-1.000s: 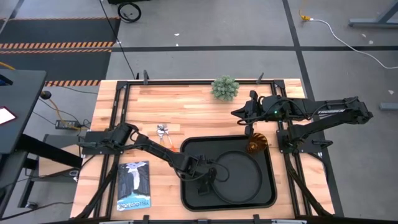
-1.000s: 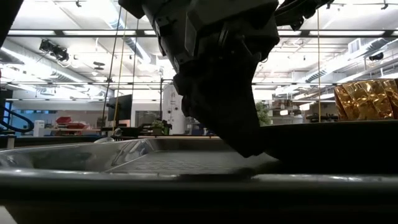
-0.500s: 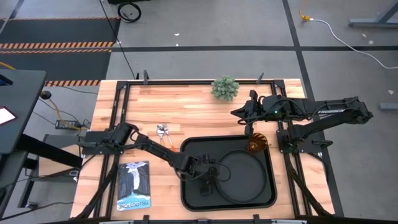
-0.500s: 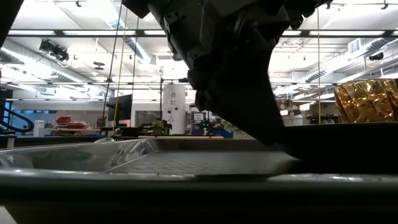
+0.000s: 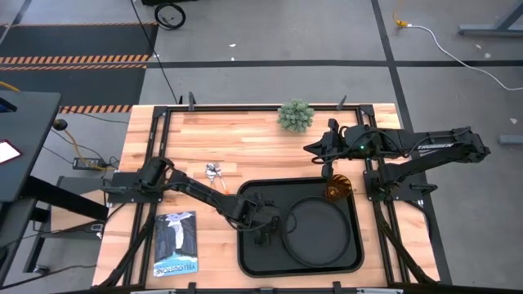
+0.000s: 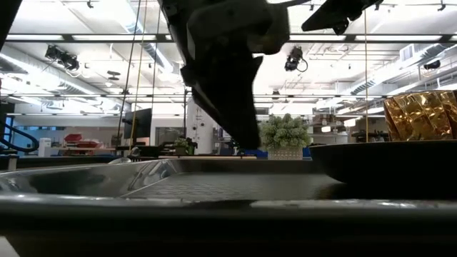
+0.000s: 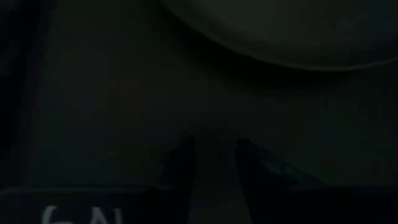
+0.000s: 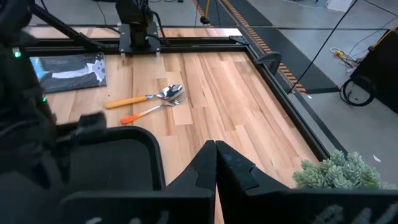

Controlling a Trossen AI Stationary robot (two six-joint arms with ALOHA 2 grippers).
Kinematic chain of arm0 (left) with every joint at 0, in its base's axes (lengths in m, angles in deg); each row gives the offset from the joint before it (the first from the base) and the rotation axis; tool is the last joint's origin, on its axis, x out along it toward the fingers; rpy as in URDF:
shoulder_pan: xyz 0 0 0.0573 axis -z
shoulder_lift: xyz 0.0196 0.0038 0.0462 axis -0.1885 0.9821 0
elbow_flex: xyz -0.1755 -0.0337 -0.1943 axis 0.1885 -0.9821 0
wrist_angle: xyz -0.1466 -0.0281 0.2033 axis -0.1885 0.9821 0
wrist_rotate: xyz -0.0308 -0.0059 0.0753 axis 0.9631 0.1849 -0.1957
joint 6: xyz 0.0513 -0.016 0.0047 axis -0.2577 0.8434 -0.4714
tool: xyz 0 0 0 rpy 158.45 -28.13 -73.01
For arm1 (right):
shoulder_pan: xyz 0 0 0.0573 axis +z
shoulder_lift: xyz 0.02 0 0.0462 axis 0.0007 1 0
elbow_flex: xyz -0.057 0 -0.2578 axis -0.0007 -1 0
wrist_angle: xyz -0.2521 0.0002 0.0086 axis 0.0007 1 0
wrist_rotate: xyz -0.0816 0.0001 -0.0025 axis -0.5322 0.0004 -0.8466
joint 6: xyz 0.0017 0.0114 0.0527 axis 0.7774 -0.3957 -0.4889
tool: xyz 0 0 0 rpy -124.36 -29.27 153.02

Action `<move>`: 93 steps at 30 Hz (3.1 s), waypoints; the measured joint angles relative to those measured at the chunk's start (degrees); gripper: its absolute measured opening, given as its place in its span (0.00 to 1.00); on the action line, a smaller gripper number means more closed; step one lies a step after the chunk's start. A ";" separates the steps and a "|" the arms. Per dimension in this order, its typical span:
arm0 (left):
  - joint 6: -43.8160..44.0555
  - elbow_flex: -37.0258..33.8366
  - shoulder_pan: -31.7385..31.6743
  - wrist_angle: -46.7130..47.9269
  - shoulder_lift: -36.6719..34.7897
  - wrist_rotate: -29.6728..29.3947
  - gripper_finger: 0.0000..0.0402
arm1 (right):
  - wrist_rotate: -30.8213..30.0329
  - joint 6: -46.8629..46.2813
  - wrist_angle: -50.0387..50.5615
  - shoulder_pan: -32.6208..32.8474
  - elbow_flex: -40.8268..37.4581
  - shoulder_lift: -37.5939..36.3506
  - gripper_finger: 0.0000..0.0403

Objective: Pick and place plate/cup/fork/spoon on tray
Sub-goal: Put the orange fork on the black serving tray to the left of the black plate

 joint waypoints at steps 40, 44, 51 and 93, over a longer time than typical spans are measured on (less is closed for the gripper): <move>20.46 -4.25 5.99 53.73 -5.59 -45.34 0.31 | -3.52 3.65 -10.32 -0.22 -4.44 0.17 0.02; 21.80 -12.14 4.87 50.23 -10.64 -43.63 0.31 | -2.61 3.65 -10.33 -0.22 -4.44 0.17 0.02; 22.97 -27.22 2.75 34.68 -25.23 -38.67 0.23 | -1.81 4.01 -10.32 -0.22 -4.41 0.48 0.02; 70.20 -37.55 -7.70 3.60 -24.72 -23.03 0.37 | 9.49 13.85 -21.79 -3.30 -8.74 8.76 0.02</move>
